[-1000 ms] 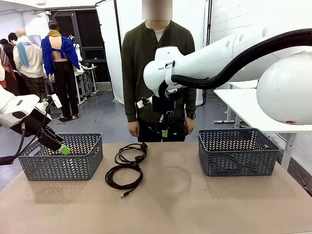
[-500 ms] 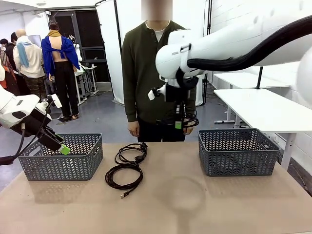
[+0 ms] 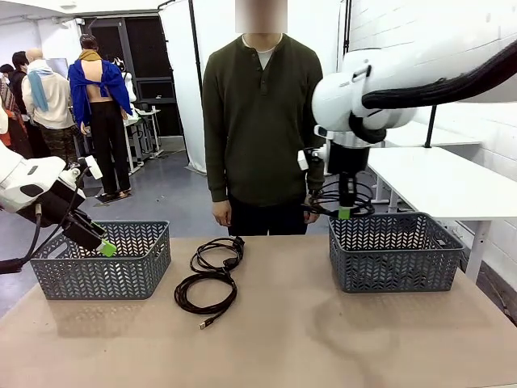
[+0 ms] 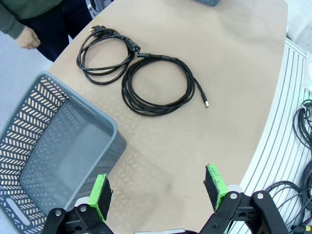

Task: Organize the cables according to human instructions.
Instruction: Pick up a bundle of cables and place it in the basket indicated by the human.

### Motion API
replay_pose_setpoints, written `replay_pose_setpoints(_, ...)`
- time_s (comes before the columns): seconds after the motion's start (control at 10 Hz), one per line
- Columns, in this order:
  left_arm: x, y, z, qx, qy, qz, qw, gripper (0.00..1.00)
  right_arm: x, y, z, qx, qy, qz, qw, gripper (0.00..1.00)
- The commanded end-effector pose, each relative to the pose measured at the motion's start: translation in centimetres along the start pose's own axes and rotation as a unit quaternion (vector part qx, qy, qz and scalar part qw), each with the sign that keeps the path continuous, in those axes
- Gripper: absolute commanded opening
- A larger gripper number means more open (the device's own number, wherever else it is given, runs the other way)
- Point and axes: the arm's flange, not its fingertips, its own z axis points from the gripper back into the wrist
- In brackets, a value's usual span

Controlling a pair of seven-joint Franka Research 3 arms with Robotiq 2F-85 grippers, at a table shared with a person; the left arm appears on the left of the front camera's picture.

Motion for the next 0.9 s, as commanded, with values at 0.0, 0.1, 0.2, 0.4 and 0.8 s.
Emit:
replay_pose_setpoints(0.0, -0.2, 0.3, 0.0, -0.009, -0.006, -0.006, 1.0, 1.0, -2.8, 0.7, -0.3, -0.007, 0.004, 0.014, 1.0, 0.0)
replay_pose_setpoints(0.1, -0.2, 0.3, 0.0, -0.009, -0.006, -0.006, 1.0, 1.0, -4.1, 0.4, -0.8, -0.002, 0.013, 0.02, 1.0, 0.0)
replay_pose_setpoints(0.2, -0.2, 0.3, 0.0, -0.009, -0.006, -0.006, 1.0, 1.0, -5.3, -0.1, -1.4, -0.001, 0.014, 0.029, 0.999, 0.0)
replay_pose_setpoints(0.4, -0.2, 0.3, 0.0, -0.009, -0.006, -0.006, 1.0, 1.0, -7.0, -0.6, -3.0, -0.001, 0.018, 0.049, 0.999, 0.0)
replay_pose_setpoints(0.8, -0.2, 0.3, 0.0, -0.009, -0.006, -0.006, 1.0, 1.0, -8.3, -1.0, -4.5, -0.018, 0.024, 0.043, 0.999, 0.0)
